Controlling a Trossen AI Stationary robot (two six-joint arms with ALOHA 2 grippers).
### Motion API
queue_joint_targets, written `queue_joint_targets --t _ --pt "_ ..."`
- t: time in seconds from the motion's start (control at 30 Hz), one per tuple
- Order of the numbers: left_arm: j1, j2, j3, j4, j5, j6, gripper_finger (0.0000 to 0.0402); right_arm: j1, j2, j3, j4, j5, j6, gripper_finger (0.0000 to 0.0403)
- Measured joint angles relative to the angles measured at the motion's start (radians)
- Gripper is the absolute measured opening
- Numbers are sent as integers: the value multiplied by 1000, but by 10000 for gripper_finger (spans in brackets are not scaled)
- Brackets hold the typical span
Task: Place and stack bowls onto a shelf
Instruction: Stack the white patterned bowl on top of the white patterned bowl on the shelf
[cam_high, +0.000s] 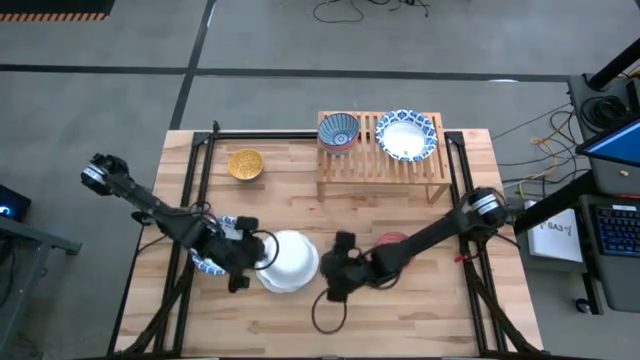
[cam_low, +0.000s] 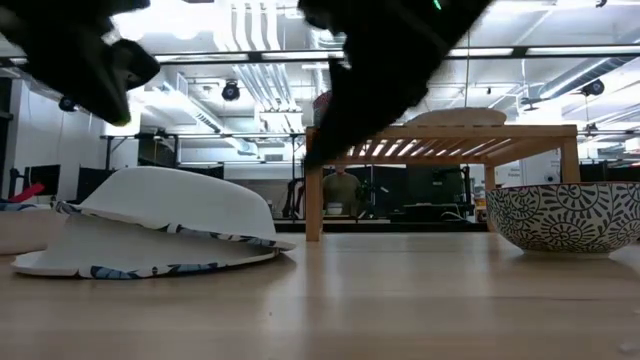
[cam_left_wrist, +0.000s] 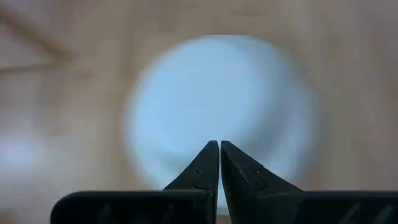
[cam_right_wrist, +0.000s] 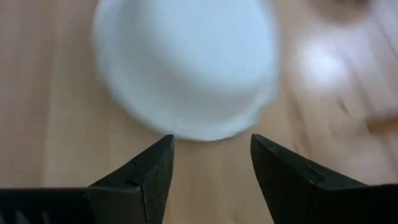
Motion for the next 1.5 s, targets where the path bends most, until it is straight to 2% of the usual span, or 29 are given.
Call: queue_joint_targets --t 0.07,0.13,0.2,0.3,0.47,0.67,0.97,1.13,1.37,1.5 --pt "0 2 -36 13 -158 -13 0 13 53 -1 63 -3 -160 201" --pt "20 12 -71 35 -300 -12 0 17 104 0 151 -11 -250 201" --pt "54 24 -97 68 -364 1 0 12 145 5 233 -4 -269 201" --pt "102 37 -138 168 -327 50 0 8 170 14 271 6 -248 201" --pt "142 58 -189 304 -193 102 0 11 193 17 283 28 -244 201" --pt "142 91 -210 360 -93 88 0 10 249 23 299 173 -275 201" --pt "144 140 -209 403 -62 90 0 8 241 21 318 199 -305 192" --pt "143 141 -210 431 -7 88 0 -1 242 21 329 196 -328 147" --pt "142 132 -199 416 6 100 0 0 235 21 332 204 -369 22" --pt "142 94 -131 337 -12 174 0 4 201 33 304 216 -373 10"
